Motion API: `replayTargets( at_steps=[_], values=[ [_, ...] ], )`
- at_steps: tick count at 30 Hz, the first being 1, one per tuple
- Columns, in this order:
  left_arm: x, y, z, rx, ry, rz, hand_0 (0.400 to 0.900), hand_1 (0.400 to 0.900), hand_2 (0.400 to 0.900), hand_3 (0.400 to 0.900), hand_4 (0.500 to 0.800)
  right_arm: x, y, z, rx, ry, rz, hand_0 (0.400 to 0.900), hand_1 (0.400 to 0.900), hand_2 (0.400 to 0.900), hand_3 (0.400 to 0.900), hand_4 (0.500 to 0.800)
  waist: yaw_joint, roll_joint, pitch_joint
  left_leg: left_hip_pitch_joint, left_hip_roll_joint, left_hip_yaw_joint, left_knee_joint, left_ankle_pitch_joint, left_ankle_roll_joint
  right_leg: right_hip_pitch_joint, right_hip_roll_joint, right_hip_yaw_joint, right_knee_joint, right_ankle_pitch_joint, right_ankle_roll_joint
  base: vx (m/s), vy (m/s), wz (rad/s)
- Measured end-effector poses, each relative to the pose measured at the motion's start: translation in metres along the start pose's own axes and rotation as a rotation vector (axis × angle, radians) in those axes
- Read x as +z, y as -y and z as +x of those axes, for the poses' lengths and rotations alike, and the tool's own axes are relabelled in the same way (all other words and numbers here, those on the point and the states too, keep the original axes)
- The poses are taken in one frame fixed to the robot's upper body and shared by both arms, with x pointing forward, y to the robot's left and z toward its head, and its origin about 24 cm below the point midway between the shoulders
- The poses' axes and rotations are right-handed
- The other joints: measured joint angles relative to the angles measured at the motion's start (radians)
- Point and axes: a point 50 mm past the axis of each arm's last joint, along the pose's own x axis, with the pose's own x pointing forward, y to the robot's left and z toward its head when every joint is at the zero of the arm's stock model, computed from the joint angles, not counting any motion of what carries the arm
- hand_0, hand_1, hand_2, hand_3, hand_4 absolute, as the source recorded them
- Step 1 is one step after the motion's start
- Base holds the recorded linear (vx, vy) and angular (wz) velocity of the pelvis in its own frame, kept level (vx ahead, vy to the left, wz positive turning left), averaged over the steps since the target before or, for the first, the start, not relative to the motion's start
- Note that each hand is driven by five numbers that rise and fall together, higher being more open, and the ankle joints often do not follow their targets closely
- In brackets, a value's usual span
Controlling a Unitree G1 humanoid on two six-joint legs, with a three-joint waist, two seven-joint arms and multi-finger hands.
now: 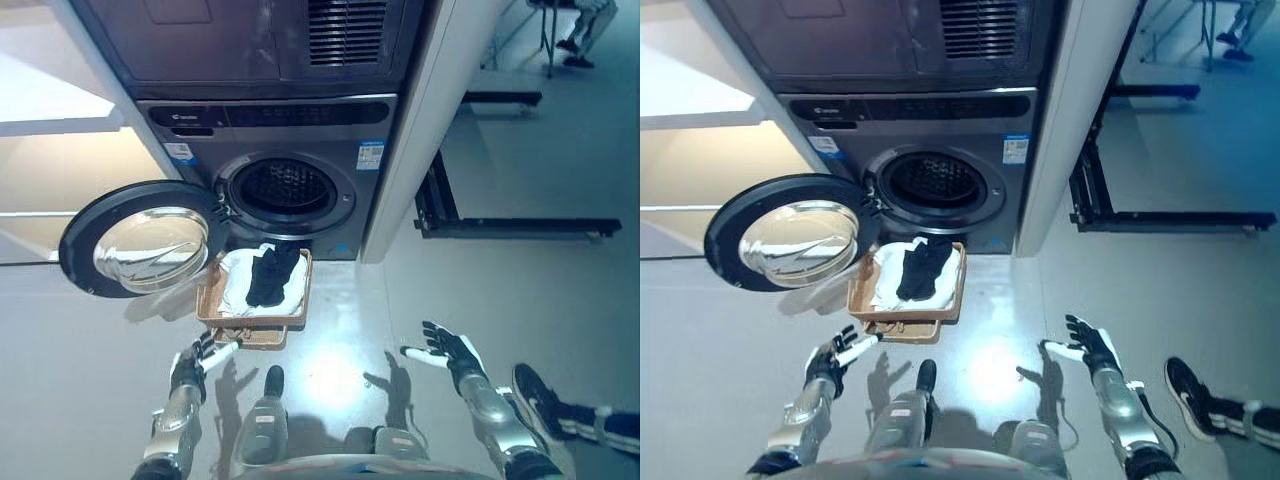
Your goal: Put the clothes in the basket into the washing machine.
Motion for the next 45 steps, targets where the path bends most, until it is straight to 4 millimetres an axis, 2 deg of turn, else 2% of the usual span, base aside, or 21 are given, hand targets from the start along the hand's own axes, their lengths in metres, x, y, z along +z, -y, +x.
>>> replayTargets(
  at_steps=[3,4,7,9,11,13,15,16,18,19,22,25,27,28,29,30,32,35,38,40,45],
  values=[
    [0.03,0.005,0.01,-0.015,0.099,0.003,0.9,0.9,0.9,0.9,0.8,0.009,-0.008,0.005,0.018,0.025,0.007,0.9,0.9,0.9,0.9,0.8,0.007,-0.008,-0.001,-0.019,-0.034,0.011,0.038,-0.033,0.023,0.022,-0.04,-0.015,-0.032,0.013,0.022,0.2,0.179,0.37],
    [0.039,0.006,0.013,-0.019,0.13,0.005,0.9,0.9,0.9,0.9,0.8,0.014,-0.008,0.007,0.017,0.037,0.008,0.9,0.9,0.9,0.9,0.8,0.011,-0.013,-0.005,-0.039,-0.041,0.009,0.059,-0.044,0.026,0.03,-0.049,-0.022,-0.063,0.013,0.046,0.16,0.139,0.53],
    [0.06,0.016,0.017,-0.037,0.189,0.011,0.9,0.9,0.9,0.9,0.8,0.03,-0.004,0.013,-0.011,0.081,0.039,0.9,0.9,0.9,0.9,0.8,0.013,-0.018,-0.017,-0.12,-0.048,-0.001,0.077,-0.05,0.033,0.023,-0.057,-0.081,-0.122,0.022,0.071,0.22,0.183,0.51],
    [0.056,0.021,0.016,-0.055,0.176,0.038,0.9,0.9,0.9,0.9,0.8,0.032,-0.002,0.013,-0.026,0.086,0.048,0.9,0.9,0.9,0.9,0.8,0.015,-0.033,-0.028,-0.141,-0.065,0.02,0.097,-0.061,0.042,0.026,-0.074,-0.125,-0.115,0.026,0.073,0.29,0.262,0.19],
    [0.05,0.026,0.015,-0.074,0.157,0.063,0.9,0.9,0.9,0.9,0.8,0.034,-0.001,0.014,-0.041,0.092,0.057,0.9,0.9,0.9,0.9,0.8,0.021,-0.044,-0.035,-0.141,-0.077,0.039,0.115,-0.082,0.059,-0.006,-0.085,-0.122,-0.031,0.025,0.074,0.2,0.282,0.03],
    [0.049,0.029,0.014,-0.085,0.15,0.08,0.9,0.9,0.9,0.9,0.8,0.039,-0.002,0.014,-0.042,0.116,0.063,0.9,0.9,0.9,0.9,0.8,0.007,-0.045,-0.036,-0.123,-0.081,0.056,0.108,-0.079,0.079,-0.096,-0.106,-0.108,0.183,0.038,0.06,0.16,0.266,0.11],
    [0.05,0.029,0.015,-0.087,0.15,0.087,0.9,0.9,0.9,0.9,0.8,0.04,-0.006,0.014,-0.027,0.118,0.065,0.9,0.9,0.9,0.9,0.8,-0.004,-0.046,-0.033,-0.09,-0.091,0.072,0.103,-0.092,0.103,-0.152,-0.093,-0.057,0.323,0.116,0.037,0.21,0.212,0.11],
    [0.05,0.028,0.015,-0.084,0.151,0.089,0.9,0.9,0.9,0.9,0.8,0.038,-0.009,0.013,-0.02,0.114,0.07,0.9,0.9,0.9,0.9,0.8,-0.014,-0.043,-0.03,-0.064,-0.086,0.079,0.088,-0.096,0.111,-0.167,-0.105,-0.072,0.392,0.172,0.035,0.26,0.123,0.19],
    [0.051,0.022,0.016,-0.063,0.15,0.094,0.9,0.9,0.9,0.9,0.8,0.035,-0.015,0.012,0.001,0.106,0.074,0.9,0.9,0.9,0.9,0.8,0.0,-0.045,-0.021,0.002,-0.081,0.077,0.036,-0.099,0.127,-0.211,-0.104,-0.086,0.441,0.154,0.015,0.29,0.003,0.29],
    [0.051,0.021,0.016,-0.052,0.151,0.09,0.9,0.9,0.9,0.9,0.8,0.044,-0.016,0.014,0.006,0.136,0.073,0.9,0.9,0.9,0.9,0.8,-0.01,-0.033,-0.011,0.025,-0.079,0.059,0.021,-0.099,0.124,-0.237,-0.098,-0.099,0.414,0.153,0.016,0.26,-0.1,0.42],
    [0.063,0.026,0.019,-0.056,0.183,0.081,0.9,0.9,0.9,0.9,0.8,0.042,-0.015,0.014,0.003,0.13,0.068,0.9,0.9,0.9,0.9,0.8,-0.022,-0.033,0.014,0.074,-0.083,0.041,-0.04,-0.079,0.117,-0.273,-0.1,-0.123,0.155,0.153,0.026,0.25,-0.184,0.66],
    [0.07,0.029,0.021,-0.055,0.2,0.074,0.9,0.9,0.9,0.9,0.8,0.038,-0.017,0.013,0.011,0.117,0.061,0.9,0.9,0.9,0.9,0.8,-0.059,-0.042,0.048,0.084,-0.084,-0.028,-0.05,-0.079,0.088,-0.278,-0.097,-0.117,-0.128,0.239,0.105,0.22,-0.237,0.73],
    [0.072,0.03,0.022,-0.054,0.203,0.074,0.9,0.9,0.9,0.9,0.8,0.036,-0.019,0.013,0.016,0.106,0.06,0.9,0.9,0.9,0.9,0.8,-0.072,-0.071,0.074,0.083,-0.086,-0.073,-0.043,-0.086,0.045,-0.285,-0.098,-0.115,-0.209,0.31,0.095,0.13,-0.249,0.9],
    [0.071,0.033,0.022,-0.06,0.201,0.072,0.9,0.9,0.9,0.9,0.8,0.033,-0.018,0.012,0.014,0.097,0.057,0.9,0.9,0.9,0.9,0.8,-0.087,-0.077,0.086,0.069,-0.085,-0.118,-0.025,-0.1,0.023,-0.272,-0.086,-0.122,-0.202,0.394,0.089,0.07,-0.24,0.97],
    [0.069,0.037,0.021,-0.069,0.195,0.068,0.9,0.9,0.9,0.9,0.8,0.033,-0.015,0.012,0.006,0.094,0.054,0.9,0.9,0.9,0.9,0.8,-0.092,-0.067,0.098,0.058,-0.069,-0.141,-0.012,-0.109,0.019,-0.274,-0.054,-0.132,-0.171,0.41,0.079,0.07,-0.218,0.92],
    [0.067,0.041,0.02,-0.082,0.191,0.082,0.9,0.9,0.9,0.9,0.8,0.037,-0.013,0.014,0.001,0.102,0.045,0.9,0.9,0.9,0.9,0.8,-0.087,-0.057,0.101,0.04,-0.041,-0.152,0.005,-0.116,0.032,-0.293,-0.032,-0.151,-0.155,0.393,0.059,0.09,-0.208,0.88],
    [0.064,0.047,0.02,-0.103,0.178,0.09,0.9,0.9,0.9,0.9,0.8,0.049,-0.004,0.019,-0.016,0.134,0.03,0.9,0.9,0.9,0.9,0.8,-0.096,-0.045,0.106,0.006,-0.022,-0.152,0.005,-0.123,0.053,-0.31,-0.002,-0.197,-0.135,0.377,0.032,0.03,-0.162,0.58],
    [0.071,0.058,0.02,-0.132,0.198,0.094,0.9,0.9,0.9,0.9,0.8,0.062,0.012,0.021,-0.061,0.178,0.017,0.9,0.9,0.9,0.9,0.8,-0.107,-0.047,0.109,-0.021,0.009,-0.158,-0.047,-0.094,0.055,-0.352,0.006,-0.249,-0.108,0.348,0.01,-0.09,-0.079,0.06],
    [0.102,0.065,0.027,-0.115,0.272,0.108,0.9,0.9,0.9,0.9,0.8,0.106,0.022,0.028,-0.099,0.307,0.012,0.9,0.9,0.9,0.9,0.8,-0.127,-0.049,0.126,-0.143,0.009,-0.13,-0.032,-0.059,-0.006,-0.476,-0.002,-0.24,-0.08,0.371,0.008,-0.07,0.025,-0.11],
    [0.126,0.073,0.03,-0.111,0.339,0.152,0.9,0.9,0.9,0.9,0.8,0.12,0.021,0.029,-0.097,0.354,0.015,0.9,0.9,0.9,0.9,0.8,-0.139,-0.058,0.163,-0.162,0.002,-0.101,-0.032,-0.043,-0.037,-0.498,-0.015,-0.234,-0.076,0.374,0.013,-0.06,0.059,-0.24],
    [0.193,0.071,0.036,0.039,0.541,0.467,0.9,0.9,0.9,0.9,0.8,0.148,0.014,0.028,-0.099,0.459,0.033,0.9,0.9,0.9,0.9,0.8,-0.158,-0.089,0.228,-0.251,-0.029,-0.066,0.01,-0.048,-0.023,-0.569,-0.046,-0.203,-0.084,0.394,0.037,-0.07,0.051,-0.12]
  ],
)
